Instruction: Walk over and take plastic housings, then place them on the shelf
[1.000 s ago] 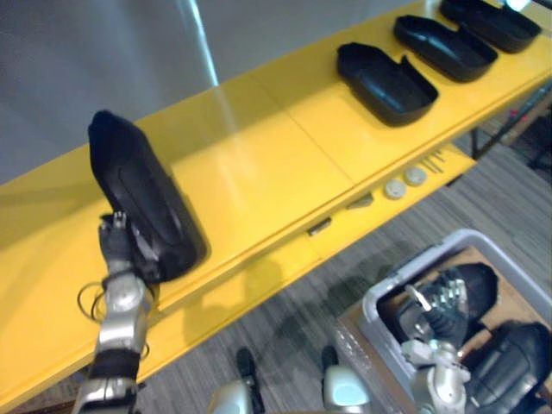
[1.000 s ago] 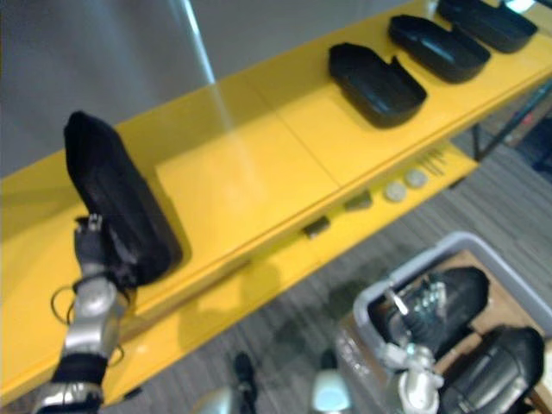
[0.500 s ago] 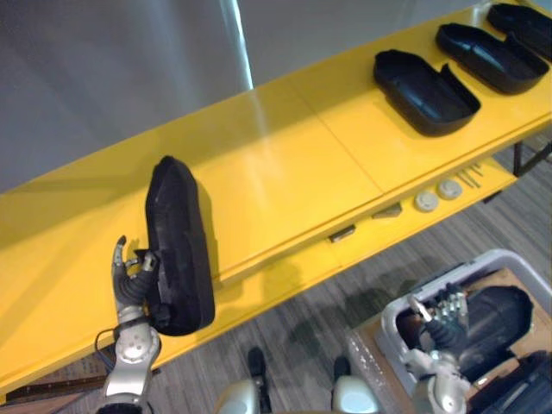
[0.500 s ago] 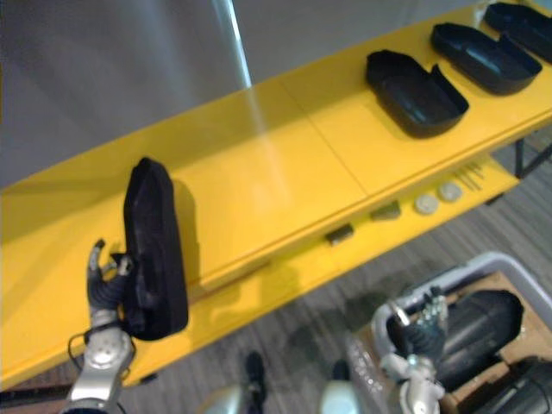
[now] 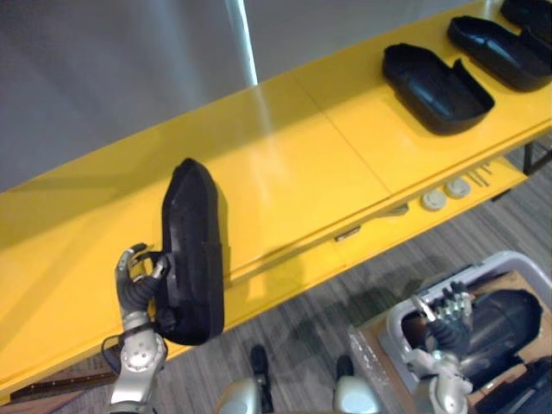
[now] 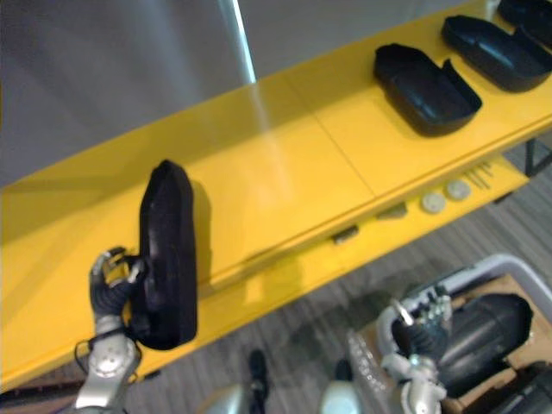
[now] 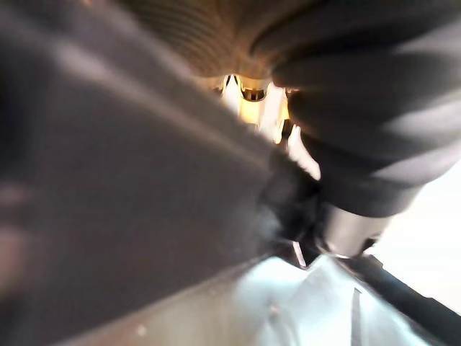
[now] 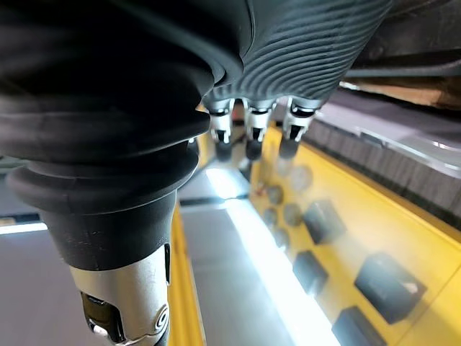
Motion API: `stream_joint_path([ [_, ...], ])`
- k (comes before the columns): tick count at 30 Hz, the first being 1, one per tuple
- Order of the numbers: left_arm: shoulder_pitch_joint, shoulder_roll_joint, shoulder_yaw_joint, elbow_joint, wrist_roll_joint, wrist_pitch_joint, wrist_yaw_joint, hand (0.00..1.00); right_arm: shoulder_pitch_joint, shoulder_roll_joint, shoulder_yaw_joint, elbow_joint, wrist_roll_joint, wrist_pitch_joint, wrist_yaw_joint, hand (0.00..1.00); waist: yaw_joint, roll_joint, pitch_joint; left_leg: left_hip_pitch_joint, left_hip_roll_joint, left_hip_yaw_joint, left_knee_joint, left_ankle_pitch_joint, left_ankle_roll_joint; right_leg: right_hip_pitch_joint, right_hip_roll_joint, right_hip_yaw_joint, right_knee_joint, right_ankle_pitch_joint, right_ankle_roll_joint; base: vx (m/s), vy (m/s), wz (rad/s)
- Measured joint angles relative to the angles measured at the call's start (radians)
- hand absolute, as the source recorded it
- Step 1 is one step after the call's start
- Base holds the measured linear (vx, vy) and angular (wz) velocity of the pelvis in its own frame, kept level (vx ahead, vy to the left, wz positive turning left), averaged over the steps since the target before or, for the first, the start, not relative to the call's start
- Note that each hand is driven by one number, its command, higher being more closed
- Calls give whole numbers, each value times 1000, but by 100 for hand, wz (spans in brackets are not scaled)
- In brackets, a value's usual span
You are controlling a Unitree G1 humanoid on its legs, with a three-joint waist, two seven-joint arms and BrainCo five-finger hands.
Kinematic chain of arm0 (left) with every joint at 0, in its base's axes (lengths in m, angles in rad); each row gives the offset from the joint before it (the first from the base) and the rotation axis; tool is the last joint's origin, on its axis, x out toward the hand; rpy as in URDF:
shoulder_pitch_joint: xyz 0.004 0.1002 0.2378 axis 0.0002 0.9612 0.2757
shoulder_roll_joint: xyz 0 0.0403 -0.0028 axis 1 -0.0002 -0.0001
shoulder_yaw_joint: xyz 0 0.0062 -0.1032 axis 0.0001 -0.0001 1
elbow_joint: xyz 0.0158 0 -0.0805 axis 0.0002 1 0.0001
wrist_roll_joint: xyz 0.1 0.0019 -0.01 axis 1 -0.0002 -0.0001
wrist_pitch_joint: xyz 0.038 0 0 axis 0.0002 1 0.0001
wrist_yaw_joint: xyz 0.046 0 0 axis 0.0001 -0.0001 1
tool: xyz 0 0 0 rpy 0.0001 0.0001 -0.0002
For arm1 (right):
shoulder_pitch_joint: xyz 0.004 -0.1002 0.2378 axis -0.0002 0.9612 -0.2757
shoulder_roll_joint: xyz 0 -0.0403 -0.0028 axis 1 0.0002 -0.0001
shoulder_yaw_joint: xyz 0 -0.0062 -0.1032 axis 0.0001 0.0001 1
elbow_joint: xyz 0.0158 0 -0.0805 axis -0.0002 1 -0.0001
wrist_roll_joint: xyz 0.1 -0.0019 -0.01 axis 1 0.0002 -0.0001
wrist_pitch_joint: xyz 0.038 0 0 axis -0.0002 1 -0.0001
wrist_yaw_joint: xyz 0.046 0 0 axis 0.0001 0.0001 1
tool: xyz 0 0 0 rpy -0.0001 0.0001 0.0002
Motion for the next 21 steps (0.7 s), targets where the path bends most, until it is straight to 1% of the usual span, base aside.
stream_joint_path([
  [3,7,0,0,-25,-1,-19,18,100,2,-1,-1,0,0,-4,-9,0,0,-9,3,-8,1,3,1,0,0,-15,1,6,11,-1,-1,6,0,-2],
  [6,7,0,-5,-56,-1,-22,32,100,2,-1,-2,0,0,-8,-18,0,0,-22,11,-9,1,8,1,0,0,-21,1,14,13,-1,-2,14,5,-6],
  [11,5,0,-9,-94,10,-21,38,100,8,-1,-7,-2,17,-17,-17,0,-6,-34,18,-11,1,23,1,-5,1,-31,1,27,15,-1,-1,14,6,-7],
  [15,4,0,-2,-127,11,-11,43,100,24,0,-23,-13,18,-17,-17,0,-15,-33,21,-28,1,17,14,-10,3,-38,2,23,18,-1,-2,36,-6,4],
  [17,4,0,2,-134,20,-6,70,100,24,0,-22,-13,18,-17,-16,0,-21,-32,27,-28,0,17,26,-19,5,-32,2,23,17,-1,-2,0,0,0],
  [19,2,0,12,-140,20,-6,80,100,24,0,-22,-13,17,-17,-16,0,-25,-31,28,-28,0,18,30,-23,7,-30,2,23,17,-1,-3,0,0,0],
  [21,0,0,40,-179,22,-7,101,100,29,0,-22,-14,17,-17,-16,0,-28,-29,30,-28,0,18,31,-24,7,-29,1,23,17,-1,-3,0,0,0],
])
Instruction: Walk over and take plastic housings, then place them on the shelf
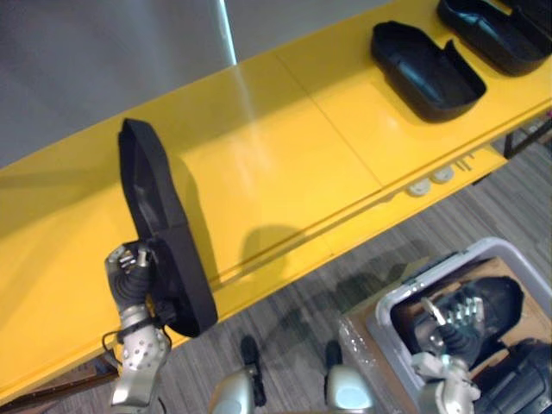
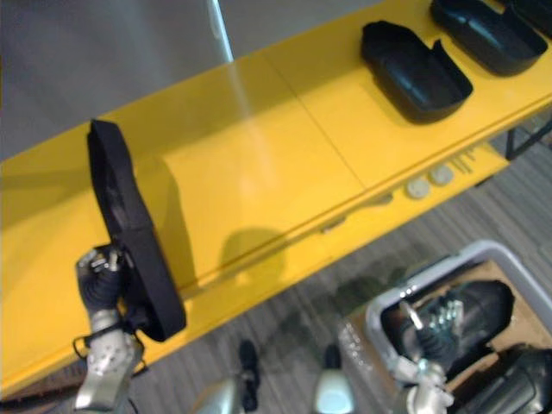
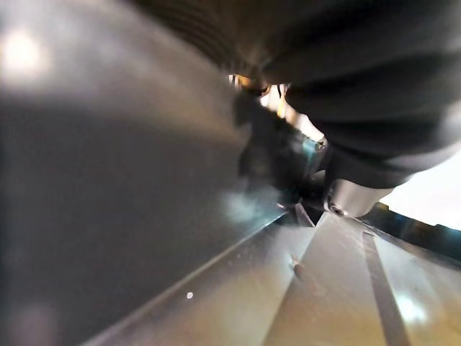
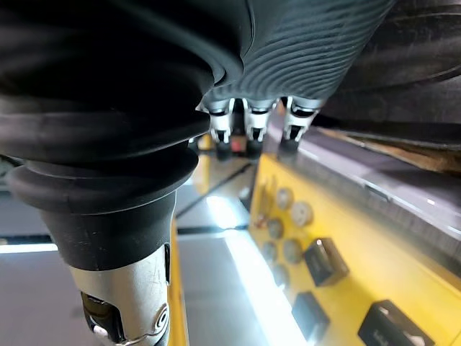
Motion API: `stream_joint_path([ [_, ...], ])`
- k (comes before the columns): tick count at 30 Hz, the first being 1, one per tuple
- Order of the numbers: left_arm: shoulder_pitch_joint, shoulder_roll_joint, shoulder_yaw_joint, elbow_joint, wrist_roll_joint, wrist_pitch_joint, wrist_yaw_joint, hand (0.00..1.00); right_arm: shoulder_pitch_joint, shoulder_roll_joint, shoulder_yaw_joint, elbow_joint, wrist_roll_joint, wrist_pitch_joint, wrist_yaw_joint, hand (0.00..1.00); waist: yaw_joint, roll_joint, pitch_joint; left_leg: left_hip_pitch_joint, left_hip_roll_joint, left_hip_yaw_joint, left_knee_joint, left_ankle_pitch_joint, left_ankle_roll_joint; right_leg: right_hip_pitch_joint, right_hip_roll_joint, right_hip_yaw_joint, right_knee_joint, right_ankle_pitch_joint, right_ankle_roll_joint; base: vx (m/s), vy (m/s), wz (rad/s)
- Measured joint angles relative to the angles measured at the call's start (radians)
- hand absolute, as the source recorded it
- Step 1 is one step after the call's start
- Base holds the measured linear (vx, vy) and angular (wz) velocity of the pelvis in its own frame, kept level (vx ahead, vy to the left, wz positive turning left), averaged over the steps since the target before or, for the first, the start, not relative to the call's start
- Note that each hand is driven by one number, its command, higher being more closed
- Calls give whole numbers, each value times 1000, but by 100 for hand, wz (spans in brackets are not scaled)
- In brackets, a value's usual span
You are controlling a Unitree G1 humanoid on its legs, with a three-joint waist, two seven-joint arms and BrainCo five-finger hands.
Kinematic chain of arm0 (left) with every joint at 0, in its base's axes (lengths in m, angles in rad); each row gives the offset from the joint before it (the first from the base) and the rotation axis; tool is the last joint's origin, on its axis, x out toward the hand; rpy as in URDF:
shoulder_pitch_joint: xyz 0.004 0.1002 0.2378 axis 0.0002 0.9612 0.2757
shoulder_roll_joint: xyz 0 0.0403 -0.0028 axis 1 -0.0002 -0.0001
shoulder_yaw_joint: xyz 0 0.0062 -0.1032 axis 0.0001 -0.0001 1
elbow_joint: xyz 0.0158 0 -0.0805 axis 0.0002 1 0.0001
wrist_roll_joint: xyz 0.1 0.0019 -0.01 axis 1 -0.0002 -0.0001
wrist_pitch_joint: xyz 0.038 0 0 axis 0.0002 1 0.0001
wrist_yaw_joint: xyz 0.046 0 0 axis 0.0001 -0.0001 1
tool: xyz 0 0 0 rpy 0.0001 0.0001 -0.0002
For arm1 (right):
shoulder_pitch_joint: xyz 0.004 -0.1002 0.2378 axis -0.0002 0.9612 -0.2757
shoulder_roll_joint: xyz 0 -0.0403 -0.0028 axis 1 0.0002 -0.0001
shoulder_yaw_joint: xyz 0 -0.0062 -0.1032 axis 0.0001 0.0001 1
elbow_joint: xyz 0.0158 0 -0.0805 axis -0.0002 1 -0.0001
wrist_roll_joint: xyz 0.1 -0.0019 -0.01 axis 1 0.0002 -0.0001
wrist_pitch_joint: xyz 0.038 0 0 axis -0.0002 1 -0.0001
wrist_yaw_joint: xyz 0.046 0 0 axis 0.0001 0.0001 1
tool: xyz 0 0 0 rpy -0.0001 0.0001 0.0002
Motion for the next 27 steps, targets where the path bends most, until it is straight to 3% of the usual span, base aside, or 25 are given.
stream_joint_path([
  [6,-15,1,49,-91,3,0,21,100,11,1,0,-2,0,-2,1,0,0,19,10,2,1,-1,5,-1,2,2,-1,0,5,-2,-2,0,0,0],
  [13,-15,7,96,-131,75,0,54,100,23,1,1,-3,0,-4,27,0,0,21,11,30,0,-1,2,-1,2,26,-1,-3,13,-11,-6,1,-1,0],
  [20,-15,87,192,-232,70,-2,42,100,42,2,1,-3,0,-4,50,0,3,44,-2,38,2,-10,-1,-1,1,36,-1,-13,17,-17,-7,-5,-4,3],
  [24,-18,89,194,-231,120,33,43,100,48,2,1,-3,1,4,65,0,3,57,-11,39,2,-10,-2,0,0,36,1,-13,14,-16,-7,0,0,0],
  [27,-27,131,187,-222,201,77,46,100,50,0,0,-2,24,7,67,0,1,58,-12,39,3,-10,-3,2,-2,35,5,-13,9,-16,-7,0,0,0],
])
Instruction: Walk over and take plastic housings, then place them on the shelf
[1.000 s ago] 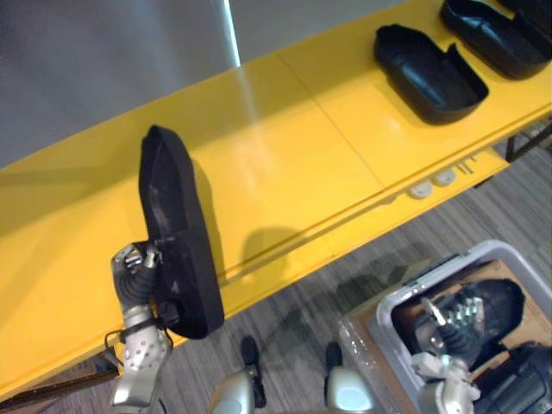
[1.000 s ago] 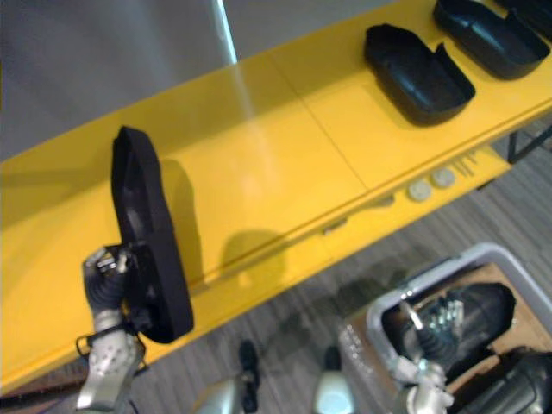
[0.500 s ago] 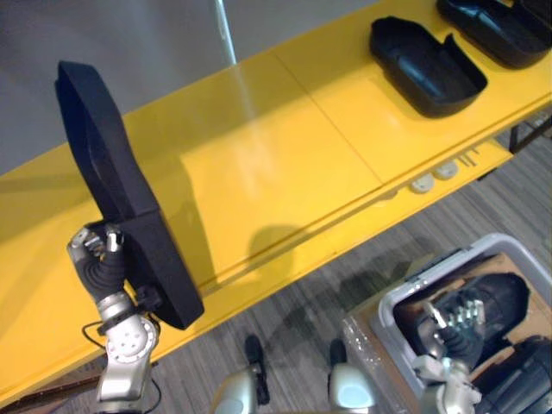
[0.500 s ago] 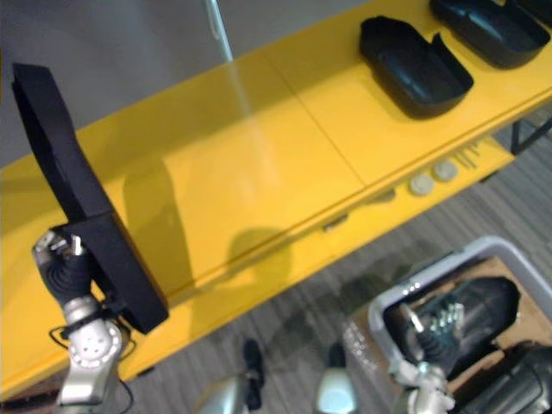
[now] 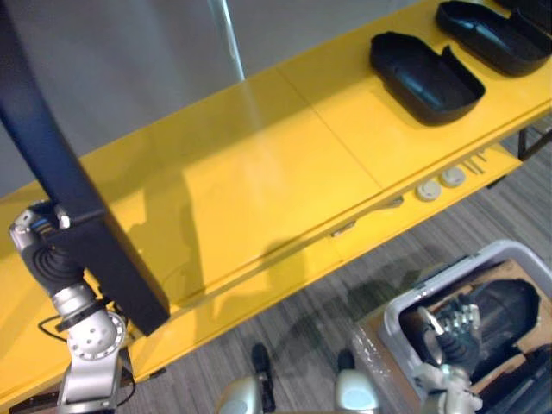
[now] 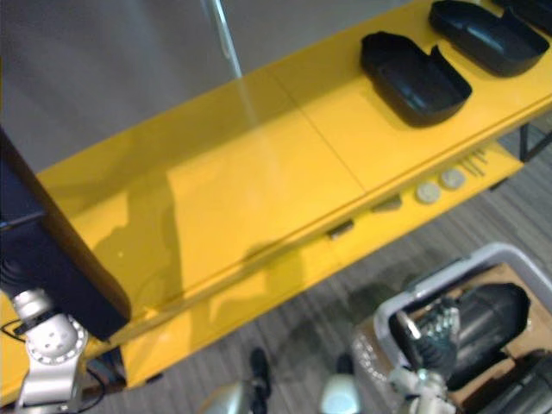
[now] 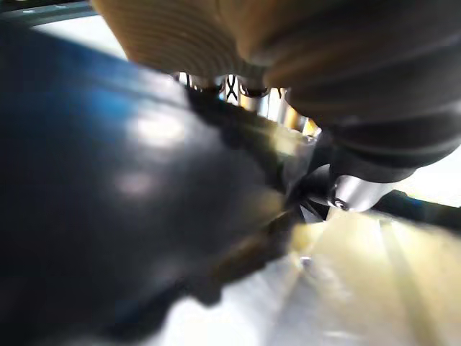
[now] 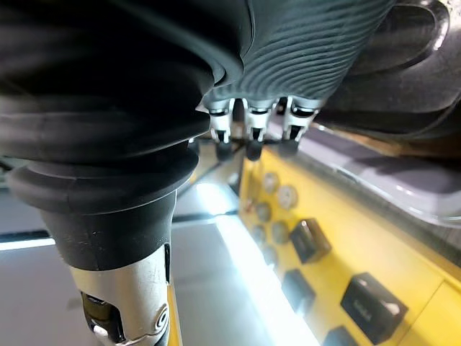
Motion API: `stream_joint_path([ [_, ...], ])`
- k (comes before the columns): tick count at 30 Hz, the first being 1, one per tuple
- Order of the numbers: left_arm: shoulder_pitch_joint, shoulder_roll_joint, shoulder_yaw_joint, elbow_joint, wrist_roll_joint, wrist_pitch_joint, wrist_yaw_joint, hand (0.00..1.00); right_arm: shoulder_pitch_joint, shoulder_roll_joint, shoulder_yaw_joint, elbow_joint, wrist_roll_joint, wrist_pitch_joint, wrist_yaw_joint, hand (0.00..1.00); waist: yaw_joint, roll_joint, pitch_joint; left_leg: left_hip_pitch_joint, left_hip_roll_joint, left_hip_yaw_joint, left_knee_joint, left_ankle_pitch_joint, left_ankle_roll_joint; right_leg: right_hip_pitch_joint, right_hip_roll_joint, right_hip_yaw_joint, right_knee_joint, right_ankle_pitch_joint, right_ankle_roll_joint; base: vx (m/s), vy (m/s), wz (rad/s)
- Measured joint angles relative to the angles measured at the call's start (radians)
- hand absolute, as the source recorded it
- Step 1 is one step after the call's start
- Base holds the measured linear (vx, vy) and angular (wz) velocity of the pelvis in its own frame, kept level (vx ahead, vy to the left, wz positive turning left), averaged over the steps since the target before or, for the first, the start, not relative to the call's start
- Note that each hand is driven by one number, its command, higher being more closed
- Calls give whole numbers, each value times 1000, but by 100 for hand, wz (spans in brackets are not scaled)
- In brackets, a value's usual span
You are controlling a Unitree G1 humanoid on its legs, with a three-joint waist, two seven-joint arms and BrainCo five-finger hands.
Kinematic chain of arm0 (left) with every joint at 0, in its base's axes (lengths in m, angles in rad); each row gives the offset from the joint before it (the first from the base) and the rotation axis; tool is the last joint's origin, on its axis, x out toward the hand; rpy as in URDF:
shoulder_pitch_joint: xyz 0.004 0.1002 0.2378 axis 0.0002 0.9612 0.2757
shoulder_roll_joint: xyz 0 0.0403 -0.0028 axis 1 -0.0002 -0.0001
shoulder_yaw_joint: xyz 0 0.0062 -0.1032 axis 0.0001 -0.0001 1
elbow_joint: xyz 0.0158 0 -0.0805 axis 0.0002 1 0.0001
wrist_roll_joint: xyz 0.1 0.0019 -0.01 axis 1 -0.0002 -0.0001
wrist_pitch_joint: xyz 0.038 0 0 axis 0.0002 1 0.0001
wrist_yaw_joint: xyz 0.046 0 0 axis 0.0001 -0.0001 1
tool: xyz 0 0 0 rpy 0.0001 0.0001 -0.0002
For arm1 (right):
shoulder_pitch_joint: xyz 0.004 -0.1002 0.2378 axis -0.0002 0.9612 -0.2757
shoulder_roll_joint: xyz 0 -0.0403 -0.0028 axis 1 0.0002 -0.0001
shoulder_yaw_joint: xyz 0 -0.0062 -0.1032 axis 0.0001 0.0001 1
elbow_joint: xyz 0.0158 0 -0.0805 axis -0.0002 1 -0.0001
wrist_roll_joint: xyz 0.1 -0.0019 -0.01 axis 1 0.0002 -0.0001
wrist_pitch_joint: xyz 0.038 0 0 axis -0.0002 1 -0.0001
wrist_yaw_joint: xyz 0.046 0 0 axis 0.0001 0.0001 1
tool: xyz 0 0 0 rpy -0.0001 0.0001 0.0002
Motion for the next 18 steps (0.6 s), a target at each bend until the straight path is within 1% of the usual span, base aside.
stream_joint_path([
  [1,-3,11,-1,1,20,11,2,100,0,-2,0,0,8,0,1,0,0,0,0,0,0,0,-1,0,0,0,0,0,-1,0,0,0,0,0],
  [3,-10,53,-13,5,75,54,9,100,3,-6,-1,0,17,0,3,0,-2,1,-1,0,-1,0,-2,1,0,-1,-1,1,-3,2,1,0,0,0],
  [5,-12,77,-32,8,95,86,18,100,10,-5,1,0,19,0,6,0,-2,2,-5,0,-2,1,-4,1,0,0,-1,2,-6,3,2,0,0,0],
  [6,-17,80,-33,14,108,108,21,100,13,-6,1,0,19,0,10,0,-2,2,-6,0,-3,2,-5,1,0,-1,-2,4,-7,3,2,0,0,0],
  [7,-21,80,-33,19,115,118,26,100,14,-7,1,0,19,0,11,0,-2,2,-6,0,-3,3,-5,1,0,-2,-2,5,-7,3,2,12,3,-3],
  [9,-35,95,-34,56,142,159,42,100,20,-11,2,1,20,0,13,0,-2,4,-7,0,-2,7,-6,1,0,-4,-1,9,-5,3,2,12,0,-4],
  [11,-38,122,-39,73,143,186,45,100,20,-18,3,1,29,0,13,0,-2,5,-7,-2,-1,13,-7,1,0,-13,-1,16,1,3,2,6,-1,-8],
  [12,-39,126,-39,76,144,190,46,100,20,-20,3,1,35,0,14,0,-2,5,-7,-2,-1,16,-7,1,0,-17,-1,19,4,3,2,7,2,-13],
  [14,-39,149,-42,87,150,222,50,100,25,-31,3,4,57,0,19,0,-2,6,-7,-3,-2,23,-8,1,0,-26,-1,31,13,3,2,2,6,-12],
  [18,-38,150,-42,97,154,244,83,100,32,-46,9,3,59,0,26,0,-2,9,-8,-10,-2,42,-8,2,2,-62,-3,49,37,-8,2,-27,5,-13],
])
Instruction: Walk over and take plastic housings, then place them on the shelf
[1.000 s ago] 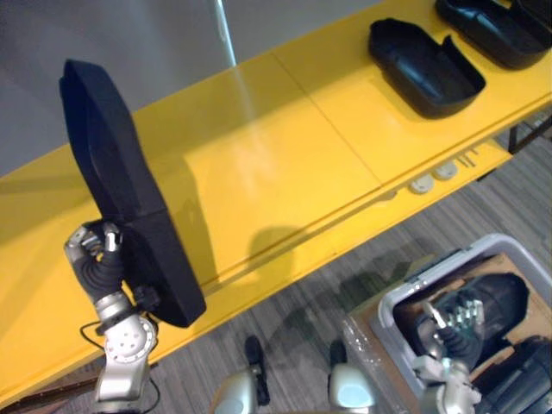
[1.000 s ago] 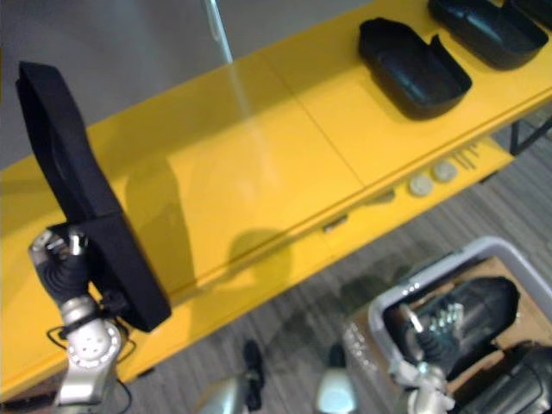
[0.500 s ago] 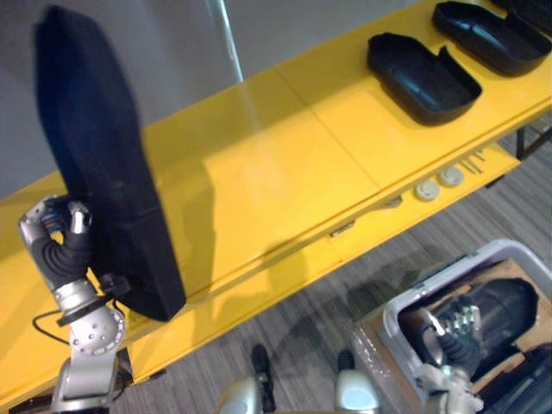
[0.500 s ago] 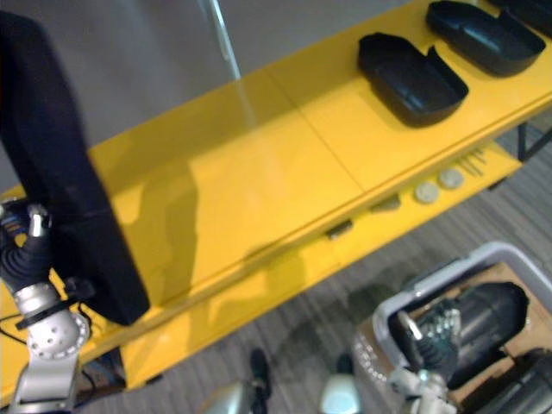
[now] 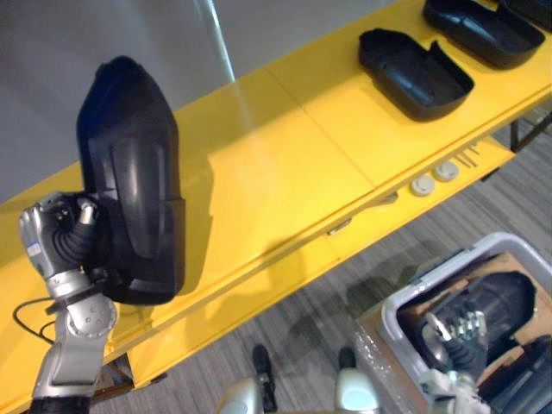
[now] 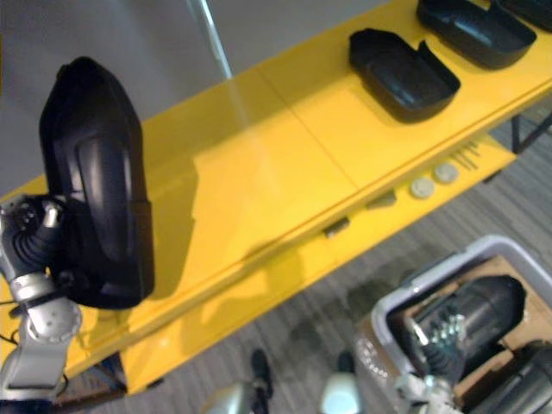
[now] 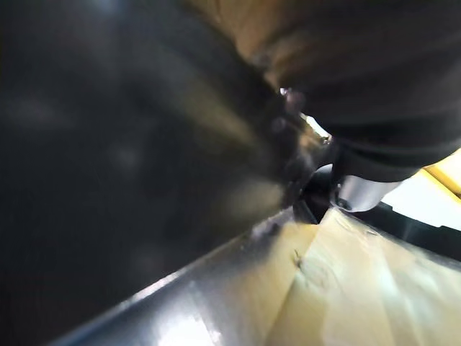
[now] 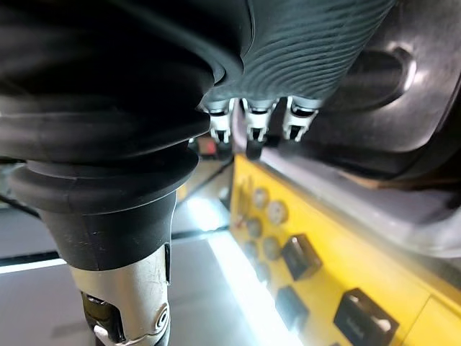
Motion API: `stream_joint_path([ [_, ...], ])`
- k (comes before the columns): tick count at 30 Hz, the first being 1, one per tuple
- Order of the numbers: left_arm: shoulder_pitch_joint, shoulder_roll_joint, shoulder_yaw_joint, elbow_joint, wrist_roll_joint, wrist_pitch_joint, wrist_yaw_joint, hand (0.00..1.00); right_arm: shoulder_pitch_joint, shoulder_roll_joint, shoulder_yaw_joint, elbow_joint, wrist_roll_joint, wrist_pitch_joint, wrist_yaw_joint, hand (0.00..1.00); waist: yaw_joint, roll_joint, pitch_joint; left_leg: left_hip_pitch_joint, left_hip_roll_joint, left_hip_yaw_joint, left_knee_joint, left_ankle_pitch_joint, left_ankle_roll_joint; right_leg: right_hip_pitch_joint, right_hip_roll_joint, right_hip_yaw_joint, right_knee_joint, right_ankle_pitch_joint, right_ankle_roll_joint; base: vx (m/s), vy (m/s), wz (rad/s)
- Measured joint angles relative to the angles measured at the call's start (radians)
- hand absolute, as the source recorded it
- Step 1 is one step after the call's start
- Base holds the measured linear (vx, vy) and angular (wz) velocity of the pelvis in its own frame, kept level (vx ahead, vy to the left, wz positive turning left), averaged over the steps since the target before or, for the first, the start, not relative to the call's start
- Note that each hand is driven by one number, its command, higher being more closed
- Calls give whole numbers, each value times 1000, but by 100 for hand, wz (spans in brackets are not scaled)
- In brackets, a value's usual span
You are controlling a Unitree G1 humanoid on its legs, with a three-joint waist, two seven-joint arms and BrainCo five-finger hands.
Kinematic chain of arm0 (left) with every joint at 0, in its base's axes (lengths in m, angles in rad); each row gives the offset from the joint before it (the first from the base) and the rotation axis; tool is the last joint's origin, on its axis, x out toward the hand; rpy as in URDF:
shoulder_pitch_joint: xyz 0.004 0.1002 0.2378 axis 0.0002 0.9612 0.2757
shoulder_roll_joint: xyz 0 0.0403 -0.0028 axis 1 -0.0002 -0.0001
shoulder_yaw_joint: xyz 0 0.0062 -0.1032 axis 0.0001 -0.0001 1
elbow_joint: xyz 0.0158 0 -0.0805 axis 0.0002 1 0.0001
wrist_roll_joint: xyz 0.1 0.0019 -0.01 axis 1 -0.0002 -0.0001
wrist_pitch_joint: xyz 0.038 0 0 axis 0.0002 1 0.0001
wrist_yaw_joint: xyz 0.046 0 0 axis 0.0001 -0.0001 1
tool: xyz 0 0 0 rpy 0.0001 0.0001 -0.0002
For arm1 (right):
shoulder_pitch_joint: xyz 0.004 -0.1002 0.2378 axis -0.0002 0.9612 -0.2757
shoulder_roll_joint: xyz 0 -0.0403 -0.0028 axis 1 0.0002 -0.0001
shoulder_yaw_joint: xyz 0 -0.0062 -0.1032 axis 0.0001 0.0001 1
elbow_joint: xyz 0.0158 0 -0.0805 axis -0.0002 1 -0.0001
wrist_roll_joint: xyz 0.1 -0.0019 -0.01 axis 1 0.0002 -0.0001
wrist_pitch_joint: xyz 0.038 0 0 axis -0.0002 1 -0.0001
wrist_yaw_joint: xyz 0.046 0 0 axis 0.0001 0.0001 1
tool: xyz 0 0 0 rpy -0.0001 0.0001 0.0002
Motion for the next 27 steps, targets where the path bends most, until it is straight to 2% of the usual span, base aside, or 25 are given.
stream_joint_path([
  [5,2,10,0,34,79,68,17,100,16,-30,16,-4,26,0,23,0,-1,25,0,-10,-3,15,0,1,1,-48,-7,21,63,-30,1,-8,-3,-6],
  [8,4,53,0,36,141,100,29,100,17,-50,15,-18,43,0,25,0,0,35,2,-23,-6,23,0,1,2,-84,-12,31,102,-49,2,-2,-12,-5],
  [12,-9,98,-1,38,155,143,31,100,16,-82,16,-67,47,0,39,0,0,53,15,-45,-14,36,1,4,5,-135,-18,51,148,-63,3,7,-9,-4],
  [16,-13,143,-10,42,192,168,21,100,16,-88,25,-73,72,0,40,0,-2,59,22,-45,-13,35,1,4,5,-144,-17,52,165,-76,-1,17,-25,0],
  [21,-50,166,-39,43,257,217,-33,100,14,-114,53,-79,74,0,43,0,-2,75,46,-63,-16,39,1,5,6,-173,-19,59,182,-83,-1,0,0,0],
  [24,-62,223,-65,44,255,250,-79,100,13,-118,54,-79,76,0,47,0,-1,76,63,-70,-16,59,1,7,7,-195,-18,76,196,-85,-1,12,-24,-12],
  [27,-79,239,-79,46,255,250,-113,100,13,-122,55,-80,76,0,61,0,-7,79,64,-73,-17,64,0,7,7,-201,-18,81,201,-85,0,21,-19,-6],
])
